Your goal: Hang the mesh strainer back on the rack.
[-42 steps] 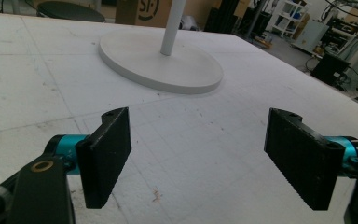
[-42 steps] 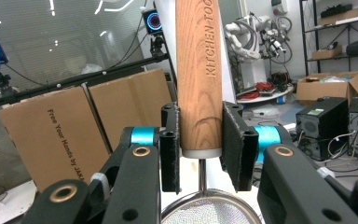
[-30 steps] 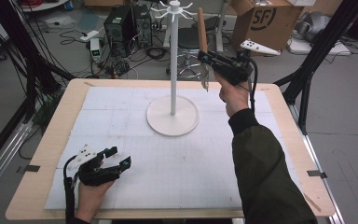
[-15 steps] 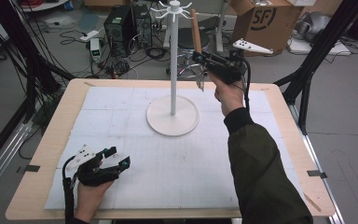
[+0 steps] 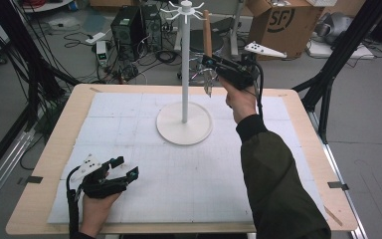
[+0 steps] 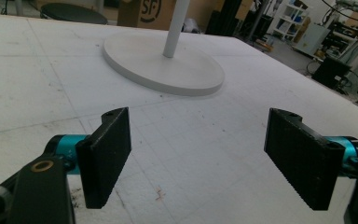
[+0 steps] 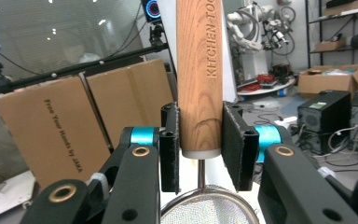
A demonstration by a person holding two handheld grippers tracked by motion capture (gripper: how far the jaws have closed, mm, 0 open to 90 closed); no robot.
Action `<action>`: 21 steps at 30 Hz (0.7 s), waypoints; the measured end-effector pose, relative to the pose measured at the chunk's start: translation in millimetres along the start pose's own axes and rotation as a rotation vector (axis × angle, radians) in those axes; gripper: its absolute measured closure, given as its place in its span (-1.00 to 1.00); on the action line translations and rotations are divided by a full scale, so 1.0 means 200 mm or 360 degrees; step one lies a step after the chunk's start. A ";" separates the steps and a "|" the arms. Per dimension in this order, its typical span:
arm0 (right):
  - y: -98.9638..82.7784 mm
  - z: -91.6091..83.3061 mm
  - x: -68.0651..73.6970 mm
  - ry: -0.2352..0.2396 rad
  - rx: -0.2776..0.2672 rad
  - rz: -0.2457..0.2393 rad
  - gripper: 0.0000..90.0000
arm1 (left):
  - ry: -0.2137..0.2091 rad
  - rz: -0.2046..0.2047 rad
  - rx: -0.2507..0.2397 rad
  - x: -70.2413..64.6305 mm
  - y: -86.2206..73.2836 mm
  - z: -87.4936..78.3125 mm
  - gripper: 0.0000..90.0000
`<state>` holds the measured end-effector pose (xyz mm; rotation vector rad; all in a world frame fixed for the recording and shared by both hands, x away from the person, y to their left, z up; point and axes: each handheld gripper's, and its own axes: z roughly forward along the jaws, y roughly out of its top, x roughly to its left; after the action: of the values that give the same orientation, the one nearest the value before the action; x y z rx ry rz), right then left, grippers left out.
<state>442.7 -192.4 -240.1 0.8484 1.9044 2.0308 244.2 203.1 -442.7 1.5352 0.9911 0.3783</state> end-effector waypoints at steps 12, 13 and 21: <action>-0.01 -0.04 0.00 -0.0097 -0.0001 0.0018 -0.21 | -0.0015 0.0012 -0.0001 -0.01 0.00 0.00 -0.48; -0.01 -0.04 0.00 -0.0119 0.0015 0.0015 -0.24 | -0.0018 0.0012 -0.0003 -0.01 0.00 0.00 -0.48; -0.10 -0.11 0.04 -0.0147 0.0135 -0.0005 -0.53 | -0.0038 0.0046 -0.0005 -0.03 0.02 0.02 -0.49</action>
<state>420.3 -204.1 -256.9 0.9414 1.9514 1.8866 244.3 196.2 -438.9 1.5490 0.9500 0.3805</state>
